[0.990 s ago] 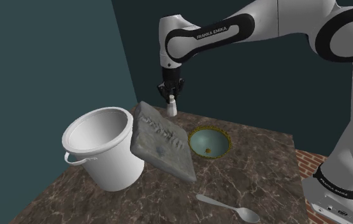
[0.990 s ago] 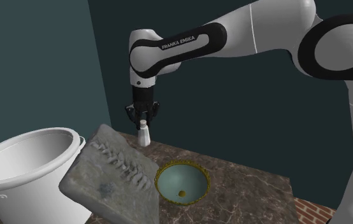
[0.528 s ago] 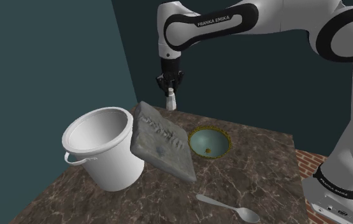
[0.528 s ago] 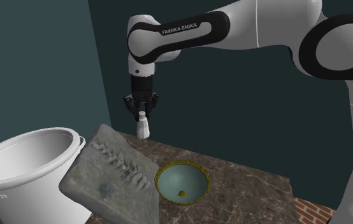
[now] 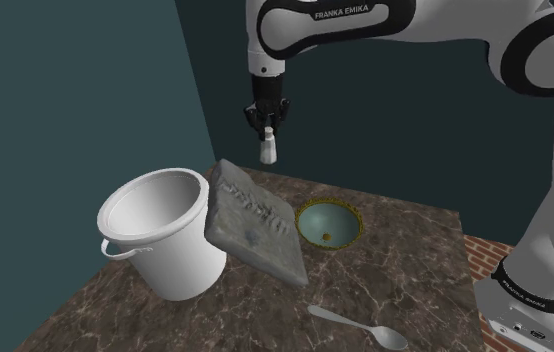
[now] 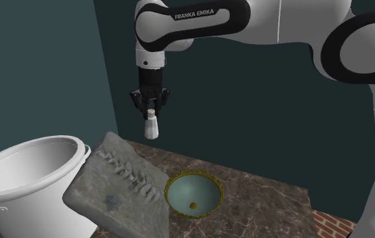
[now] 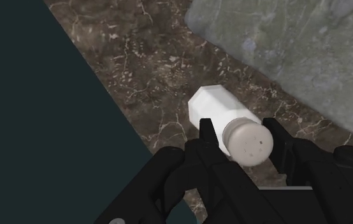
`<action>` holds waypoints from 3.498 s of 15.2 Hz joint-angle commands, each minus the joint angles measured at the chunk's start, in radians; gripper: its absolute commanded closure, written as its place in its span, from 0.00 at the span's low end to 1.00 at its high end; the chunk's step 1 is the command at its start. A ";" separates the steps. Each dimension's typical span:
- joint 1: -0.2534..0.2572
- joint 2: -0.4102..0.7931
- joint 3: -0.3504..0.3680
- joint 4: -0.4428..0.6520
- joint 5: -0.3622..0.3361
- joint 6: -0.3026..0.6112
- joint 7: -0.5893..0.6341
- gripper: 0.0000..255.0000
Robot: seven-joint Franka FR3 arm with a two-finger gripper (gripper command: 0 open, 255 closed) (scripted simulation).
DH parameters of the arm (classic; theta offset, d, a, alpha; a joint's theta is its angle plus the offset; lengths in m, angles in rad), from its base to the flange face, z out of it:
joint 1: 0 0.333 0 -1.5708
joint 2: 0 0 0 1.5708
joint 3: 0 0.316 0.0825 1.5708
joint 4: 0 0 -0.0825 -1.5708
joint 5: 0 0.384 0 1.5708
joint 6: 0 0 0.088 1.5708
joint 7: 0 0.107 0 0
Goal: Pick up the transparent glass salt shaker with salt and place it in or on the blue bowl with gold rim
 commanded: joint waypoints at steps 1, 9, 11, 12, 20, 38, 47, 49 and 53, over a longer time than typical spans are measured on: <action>-0.004 -0.074 0.006 -0.093 0.013 0.021 0.005 1.00; -0.001 -0.403 0.029 -0.473 0.088 0.082 0.026 1.00; 0.005 -0.478 0.034 -0.547 0.107 0.083 0.032 1.00; 0.009 -0.516 0.036 -0.582 0.117 0.082 0.035 1.00; 0.040 -0.722 0.050 -0.778 0.173 0.080 0.057 1.00; 0.047 -0.687 0.070 -0.996 0.184 0.332 0.044 1.00; 0.047 -0.687 0.070 -0.996 0.184 0.332 0.044 0.00; 0.047 -0.687 0.070 -0.996 0.184 0.332 0.044 0.00; 0.046 -0.699 0.066 -0.972 0.184 0.297 0.043 0.00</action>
